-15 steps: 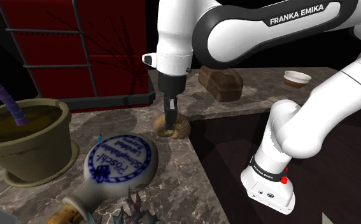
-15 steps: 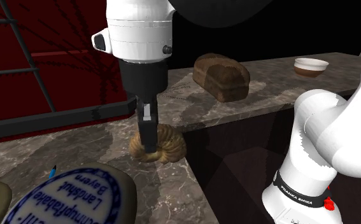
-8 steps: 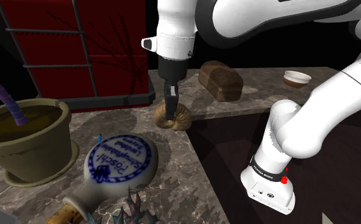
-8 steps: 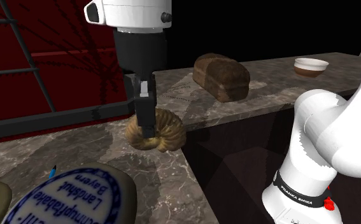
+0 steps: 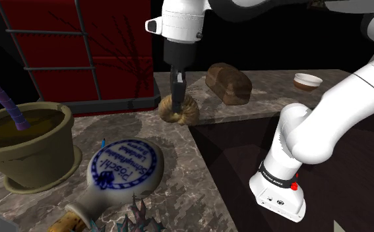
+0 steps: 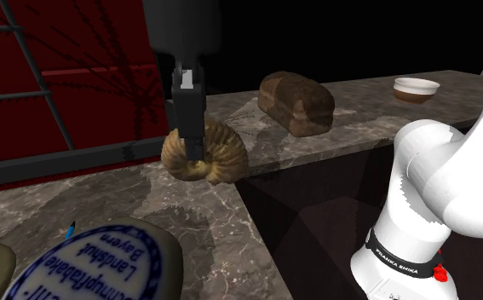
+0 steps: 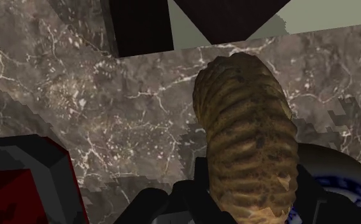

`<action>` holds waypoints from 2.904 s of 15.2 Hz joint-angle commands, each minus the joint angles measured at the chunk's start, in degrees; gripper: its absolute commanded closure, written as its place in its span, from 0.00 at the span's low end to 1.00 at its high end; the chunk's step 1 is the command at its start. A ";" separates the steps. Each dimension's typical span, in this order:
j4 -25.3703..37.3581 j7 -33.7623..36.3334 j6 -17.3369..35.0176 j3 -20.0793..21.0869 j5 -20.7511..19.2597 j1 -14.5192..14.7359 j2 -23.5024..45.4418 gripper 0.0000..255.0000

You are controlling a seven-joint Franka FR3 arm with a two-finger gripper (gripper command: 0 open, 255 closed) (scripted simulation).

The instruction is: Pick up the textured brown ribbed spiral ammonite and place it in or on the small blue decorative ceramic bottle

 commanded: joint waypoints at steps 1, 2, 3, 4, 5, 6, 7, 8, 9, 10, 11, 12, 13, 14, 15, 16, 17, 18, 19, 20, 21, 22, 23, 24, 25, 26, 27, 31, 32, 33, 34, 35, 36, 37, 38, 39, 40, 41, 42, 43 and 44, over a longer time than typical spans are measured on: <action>1.73 0.02 -1.71 -0.17 -0.12 -0.07 0.02 1.00; 2.58 0.05 -2.46 -0.23 -0.19 -0.11 0.12 1.00; 3.44 0.08 -3.21 -0.29 -0.25 -0.15 0.23 1.00; 4.31 0.11 -3.96 -0.34 -0.32 -0.19 0.36 1.00; 5.19 0.14 -4.71 -0.39 -0.38 -0.23 0.49 1.00; 6.09 0.18 -5.46 -0.44 -0.45 -0.27 0.64 1.00; 6.99 0.21 -6.20 -0.48 -0.51 -0.31 0.80 1.00; 7.91 0.25 -6.95 -0.53 -0.58 -0.35 0.97 1.00; 8.84 0.29 -7.70 -0.57 -0.65 -0.39 1.16 1.00; 9.78 0.33 -8.45 -0.60 -0.71 -0.43 1.35 1.00; 10.74 0.38 -9.20 -0.64 -0.78 -0.47 1.56 1.00; 11.70 0.43 -9.95 -0.67 -0.85 -0.52 1.79 1.00; 12.68 0.47 -10.70 -0.70 -0.92 -0.56 2.02 1.00; 13.68 0.52 -11.45 -0.72 -0.99 -0.60 2.27 1.00; 14.69 0.58 -12.20 -0.74 -1.06 -0.64 2.53 1.00; 15.71 0.63 -12.96 -0.76 -1.13 -0.69 2.80 1.00; 16.75 0.69 -13.71 -0.77 -1.21 -0.73 3.09 1.00; 17.80 0.75 -14.47 -0.78 -1.28 -0.77 3.38 1.00; 18.87 0.81 -15.24 -0.79 -1.36 -0.82 3.70 1.00; 19.96 0.88 -16.00 -0.79 -1.43 -0.86 4.02 1.00; 20.67 0.93 -16.50 -0.79 -1.48 -0.88 4.24 1.00; 22.49 2.28 -16.51 0.32 -1.58 -0.74 5.99 1.00; 24.39 3.66 -16.57 1.45 -1.75 -0.60 7.79 1.00; 26.38 5.07 -16.66 2.58 -2.03 -0.43 9.67 1.00; 28.46 6.51 -16.80 3.73 -2.40 -0.25 11.62 1.00; 30.66 7.98 -16.99 4.87 -2.88 -0.03 13.65 1.00; 32.97 9.48 -17.25 6.02 -3.48 0.25 15.78 1.00; 43.61 15.85 -19.08 10.62 -7.23 2.14 25.34 1.00; 46.73 17.51 -19.82 11.72 -8.57 2.94 28.06 1.00; 50.10 19.18 -20.71 12.76 -10.09 3.94 30.93 1.00; 53.76 20.84 -21.79 13.73 -11.80 5.17 33.99 1.00; 57.81 22.46 -23.10 14.56 -13.70 6.72 37.24 1.00; 62.36 24.01 -24.68 15.26 -15.82 8.62 40.74 1.00; 64.89 24.71 -25.61 15.41 -16.93 9.84 42.60 1.00; 62.89 24.53 -24.35 15.19 -16.35 9.43 41.73 1.00; 61.01 24.37 -23.15 15.10 -15.85 8.96 40.95 1.00; 59.22 24.21 -22.00 15.04 -15.40 8.53 40.22 1.00; 57.52 24.06 -20.89 14.98 -14.99 8.15 39.55 1.00; 55.90 23.92 -19.80 14.91 -14.61 7.80 38.92 1.00; 54.34 23.78 -18.75 14.85 -14.25 7.49 38.33 1.00; 52.84 23.64 -17.73 14.78 -13.93 7.21 37.78 1.00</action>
